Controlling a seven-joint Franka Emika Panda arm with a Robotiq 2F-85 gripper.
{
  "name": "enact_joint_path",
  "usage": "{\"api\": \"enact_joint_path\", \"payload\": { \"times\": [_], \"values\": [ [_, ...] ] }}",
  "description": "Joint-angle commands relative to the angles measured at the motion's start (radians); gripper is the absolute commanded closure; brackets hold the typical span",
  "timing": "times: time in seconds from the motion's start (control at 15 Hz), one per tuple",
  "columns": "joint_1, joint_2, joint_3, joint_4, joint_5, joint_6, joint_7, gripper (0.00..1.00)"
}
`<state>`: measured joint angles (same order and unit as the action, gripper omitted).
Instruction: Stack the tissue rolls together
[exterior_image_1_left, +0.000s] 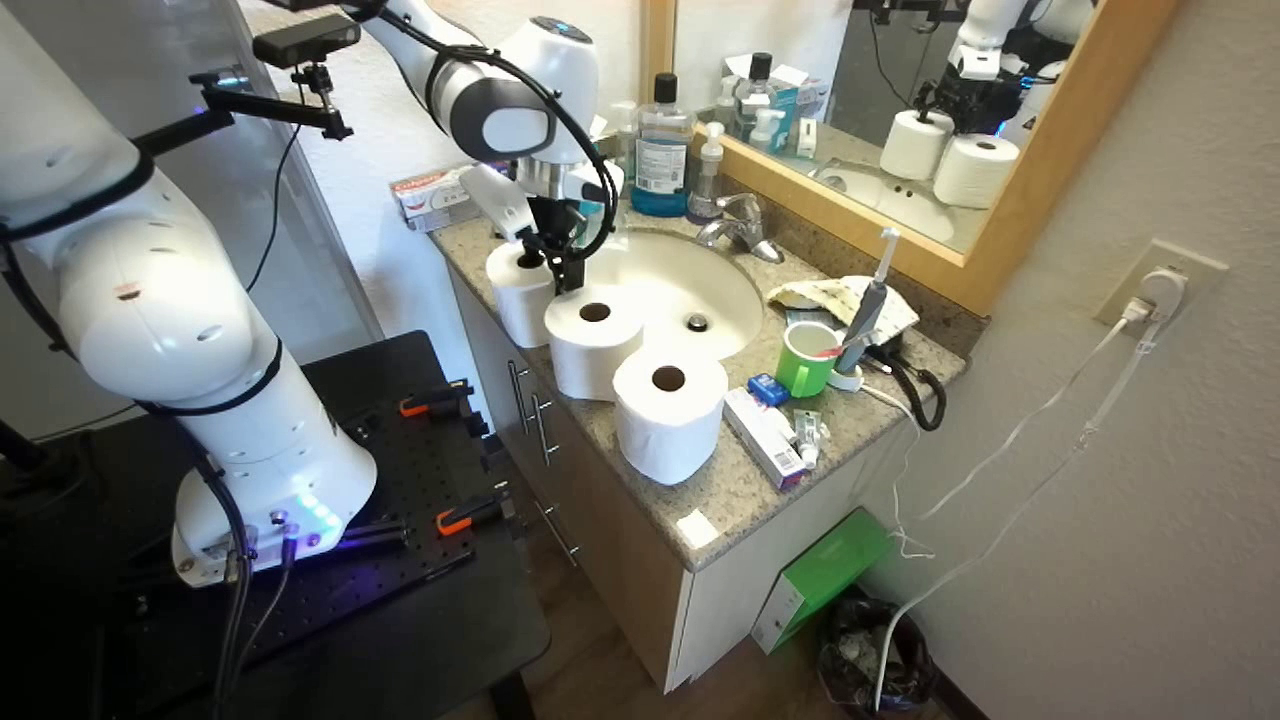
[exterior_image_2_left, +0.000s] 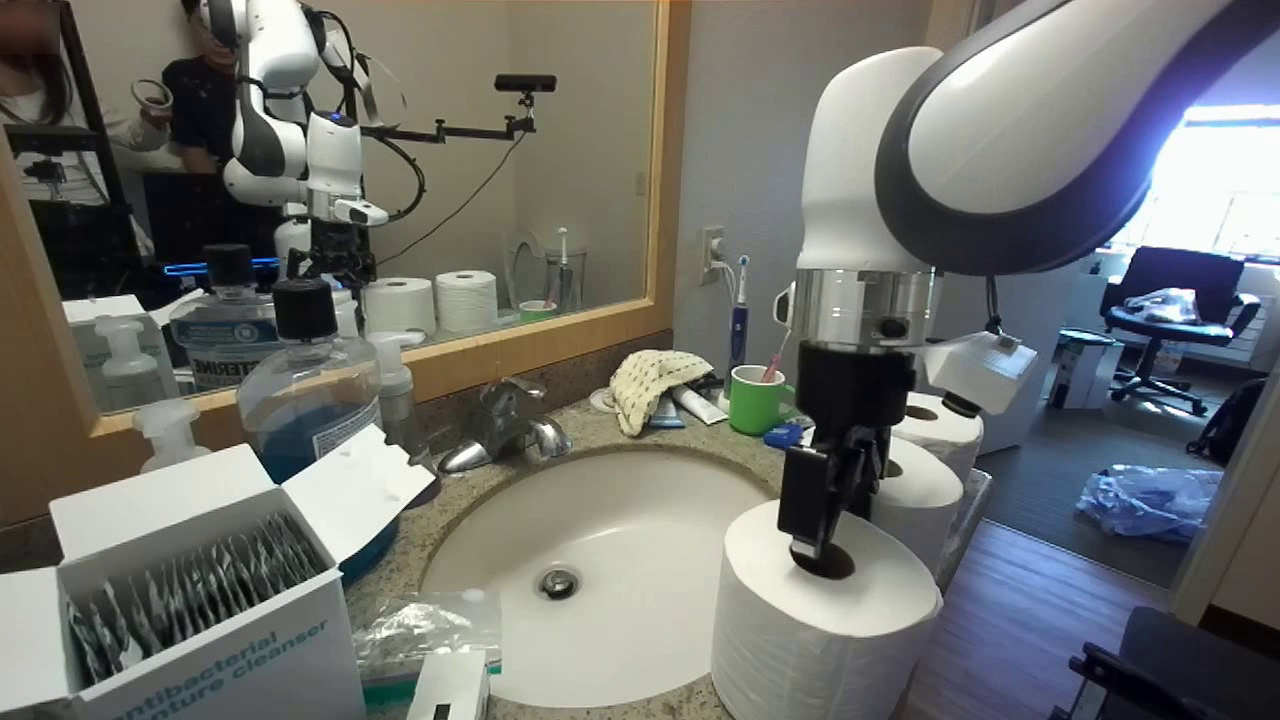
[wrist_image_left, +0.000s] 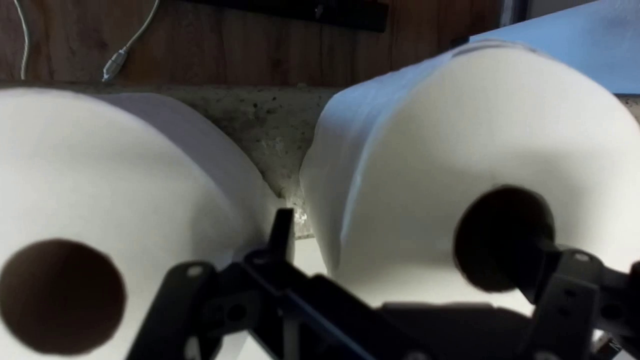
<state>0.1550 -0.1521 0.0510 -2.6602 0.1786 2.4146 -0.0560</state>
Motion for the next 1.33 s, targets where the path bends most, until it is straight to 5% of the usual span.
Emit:
{"api": "enact_joint_path", "payload": {
  "times": [0.0,0.13,0.6,1.27],
  "values": [
    [-0.015,0.031,0.003,0.015,0.020,0.015,-0.026,0.00],
    [-0.015,0.030,0.004,0.014,0.022,0.016,-0.027,0.26],
    [-0.013,0.023,0.019,0.022,-0.004,0.006,0.007,0.78],
    [0.019,-0.091,0.136,0.109,-0.166,-0.122,0.196,0.86]
  ]
}}
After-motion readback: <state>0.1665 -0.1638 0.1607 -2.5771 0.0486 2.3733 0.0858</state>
